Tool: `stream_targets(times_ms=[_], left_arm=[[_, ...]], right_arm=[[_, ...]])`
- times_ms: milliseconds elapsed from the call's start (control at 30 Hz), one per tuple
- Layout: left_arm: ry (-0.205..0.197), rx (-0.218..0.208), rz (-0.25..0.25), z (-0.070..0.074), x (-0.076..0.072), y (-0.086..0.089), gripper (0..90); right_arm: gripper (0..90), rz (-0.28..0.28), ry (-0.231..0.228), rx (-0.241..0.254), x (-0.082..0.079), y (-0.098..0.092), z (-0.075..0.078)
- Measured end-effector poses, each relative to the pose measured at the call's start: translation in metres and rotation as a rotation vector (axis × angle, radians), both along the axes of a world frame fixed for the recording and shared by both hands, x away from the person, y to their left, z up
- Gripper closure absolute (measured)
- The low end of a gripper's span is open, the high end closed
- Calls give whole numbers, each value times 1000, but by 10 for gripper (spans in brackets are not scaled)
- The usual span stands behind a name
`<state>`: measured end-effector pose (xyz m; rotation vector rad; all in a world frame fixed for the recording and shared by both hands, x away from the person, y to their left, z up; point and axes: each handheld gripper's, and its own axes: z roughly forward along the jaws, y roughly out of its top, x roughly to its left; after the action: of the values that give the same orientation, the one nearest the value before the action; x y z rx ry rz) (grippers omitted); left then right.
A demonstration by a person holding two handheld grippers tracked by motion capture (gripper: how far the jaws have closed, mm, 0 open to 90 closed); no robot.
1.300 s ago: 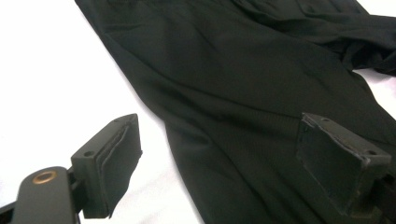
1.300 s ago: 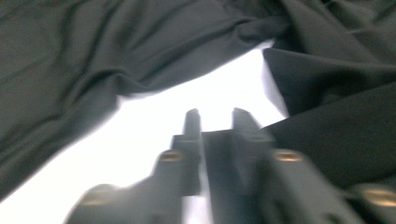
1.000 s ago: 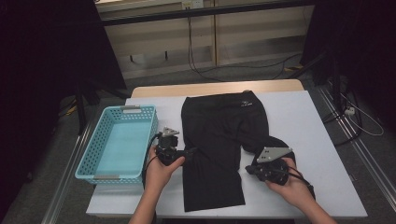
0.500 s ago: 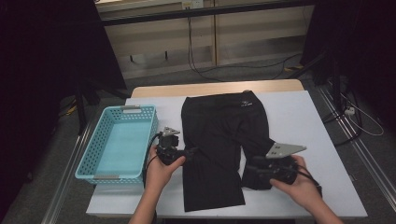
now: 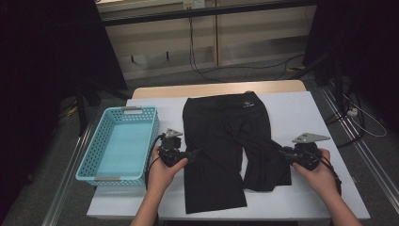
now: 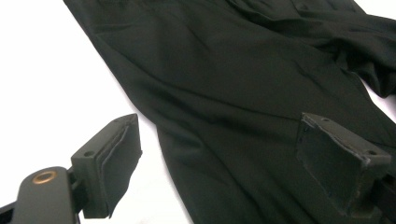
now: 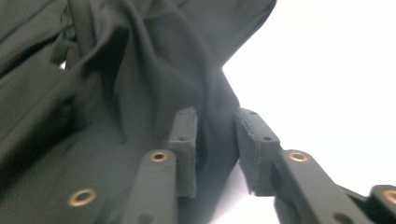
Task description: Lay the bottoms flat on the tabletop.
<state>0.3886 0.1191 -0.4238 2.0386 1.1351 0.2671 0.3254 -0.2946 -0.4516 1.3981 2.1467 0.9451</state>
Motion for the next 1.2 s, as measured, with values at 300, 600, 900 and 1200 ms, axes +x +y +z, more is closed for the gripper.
stream_targets(times_ms=[300, 600, 900, 1200], left_arm=[[-1, 0, -2, 1, 0, 0, 148], [-6, -5, 5, 3, -1, 1, 147], [-7, -6, 14, 3, 0, 6, 147], [-3, -9, 18, 2, -1, 8, 146]], right_arm=[[884, 125, 9, 25, -6, 18, 3], [767, 260, 41, 38, -24, 50, 8], [547, 113, -62, 81, -8, 26, 28], [529, -87, 9, 33, 35, 19, 0]])
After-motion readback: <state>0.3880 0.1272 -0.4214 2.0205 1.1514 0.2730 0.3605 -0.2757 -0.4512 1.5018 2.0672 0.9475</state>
